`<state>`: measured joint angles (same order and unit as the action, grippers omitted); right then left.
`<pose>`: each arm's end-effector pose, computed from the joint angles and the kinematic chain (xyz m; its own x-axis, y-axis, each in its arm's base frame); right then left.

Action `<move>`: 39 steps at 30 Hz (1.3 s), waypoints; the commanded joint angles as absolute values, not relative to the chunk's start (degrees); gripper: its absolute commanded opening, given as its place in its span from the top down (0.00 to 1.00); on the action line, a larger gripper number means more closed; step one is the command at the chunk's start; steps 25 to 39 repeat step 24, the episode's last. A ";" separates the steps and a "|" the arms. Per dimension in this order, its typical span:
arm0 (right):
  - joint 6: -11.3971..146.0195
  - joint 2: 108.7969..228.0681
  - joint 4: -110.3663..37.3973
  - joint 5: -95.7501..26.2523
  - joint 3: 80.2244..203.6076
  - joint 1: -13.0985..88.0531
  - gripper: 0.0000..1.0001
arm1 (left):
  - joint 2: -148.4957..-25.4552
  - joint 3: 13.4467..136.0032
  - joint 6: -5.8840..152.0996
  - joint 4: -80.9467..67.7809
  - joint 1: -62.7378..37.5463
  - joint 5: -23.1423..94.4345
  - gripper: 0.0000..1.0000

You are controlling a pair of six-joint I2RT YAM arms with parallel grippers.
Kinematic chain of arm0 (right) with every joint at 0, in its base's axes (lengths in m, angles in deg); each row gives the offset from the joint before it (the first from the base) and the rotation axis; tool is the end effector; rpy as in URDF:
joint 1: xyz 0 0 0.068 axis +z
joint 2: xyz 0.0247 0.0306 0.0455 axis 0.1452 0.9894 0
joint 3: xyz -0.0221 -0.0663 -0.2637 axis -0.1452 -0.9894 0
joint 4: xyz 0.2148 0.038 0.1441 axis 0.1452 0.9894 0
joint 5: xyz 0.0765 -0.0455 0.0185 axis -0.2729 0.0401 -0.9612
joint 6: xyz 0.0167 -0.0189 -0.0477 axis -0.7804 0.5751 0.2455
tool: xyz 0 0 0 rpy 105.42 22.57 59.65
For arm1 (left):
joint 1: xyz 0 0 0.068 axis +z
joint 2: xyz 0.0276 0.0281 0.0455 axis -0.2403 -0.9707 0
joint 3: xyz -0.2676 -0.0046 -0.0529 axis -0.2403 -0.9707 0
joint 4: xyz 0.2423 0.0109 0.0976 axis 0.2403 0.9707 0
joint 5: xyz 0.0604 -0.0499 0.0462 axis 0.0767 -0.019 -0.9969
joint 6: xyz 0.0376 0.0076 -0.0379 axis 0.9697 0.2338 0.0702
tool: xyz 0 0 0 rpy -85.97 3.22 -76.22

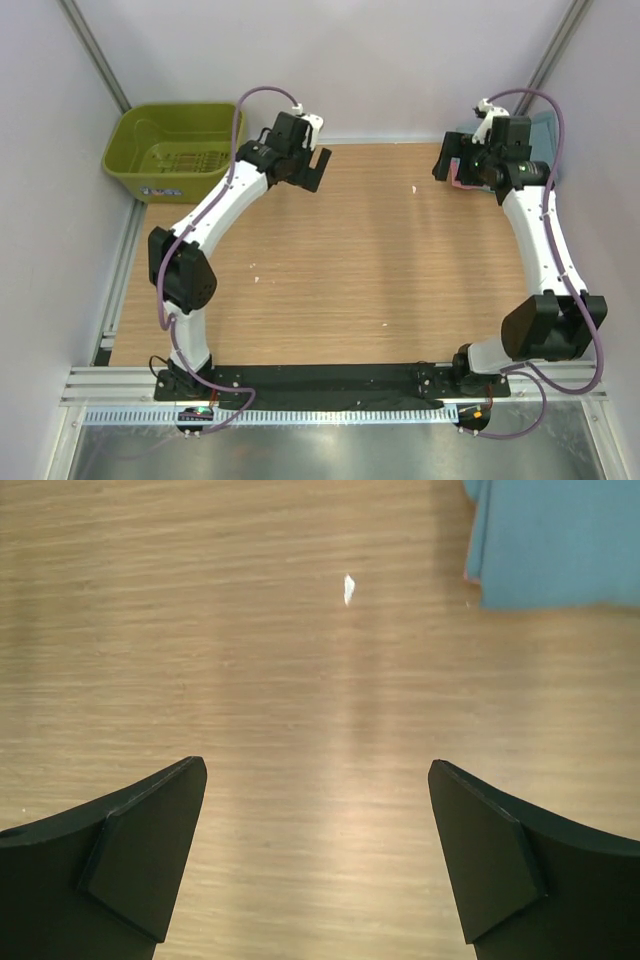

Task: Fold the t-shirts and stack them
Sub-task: Neatly place the folded tshirt to the corner

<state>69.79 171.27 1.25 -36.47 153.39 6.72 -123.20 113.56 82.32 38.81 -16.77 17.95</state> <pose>0.3226 -0.0035 0.3867 -0.5815 0.0912 -0.8084 -0.0610 0.9860 0.1552 0.3829 -0.2202 0.3404 -0.6126 0.3161 -0.7244 0.3767 0.9225 0.0839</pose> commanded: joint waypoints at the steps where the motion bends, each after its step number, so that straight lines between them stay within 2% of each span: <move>1: 64.28 164.44 1.94 -32.39 151.37 6.42 0.00 | -118.98 109.97 84.42 41.29 -17.03 17.53 0.00; 4: 64.02 159.00 3.53 -32.12 147.34 6.42 0.00 | -116.70 105.85 88.71 43.76 -18.96 19.55 0.00; 8: 62.53 148.99 3.08 -37.64 139.51 6.42 0.00 | -115.72 104.95 94.44 49.56 -24.05 18.17 0.00; 14: 62.00 137.63 4.40 -41.35 129.93 6.42 0.00 | -115.80 102.58 98.65 53.17 -25.38 16.93 0.00; 20: 62.26 136.22 7.21 -40.29 127.89 6.42 0.00 | -118.61 104.50 97.52 54.93 -25.38 20.18 0.00; 24: 63.40 138.06 7.13 -34.68 130.09 6.33 0.00 | -119.59 106.53 97.43 55.11 -25.38 20.35 0.00; 39: 63.40 138.06 7.13 -34.68 130.09 6.33 0.00 | -119.59 106.53 97.43 55.11 -25.38 20.35 0.00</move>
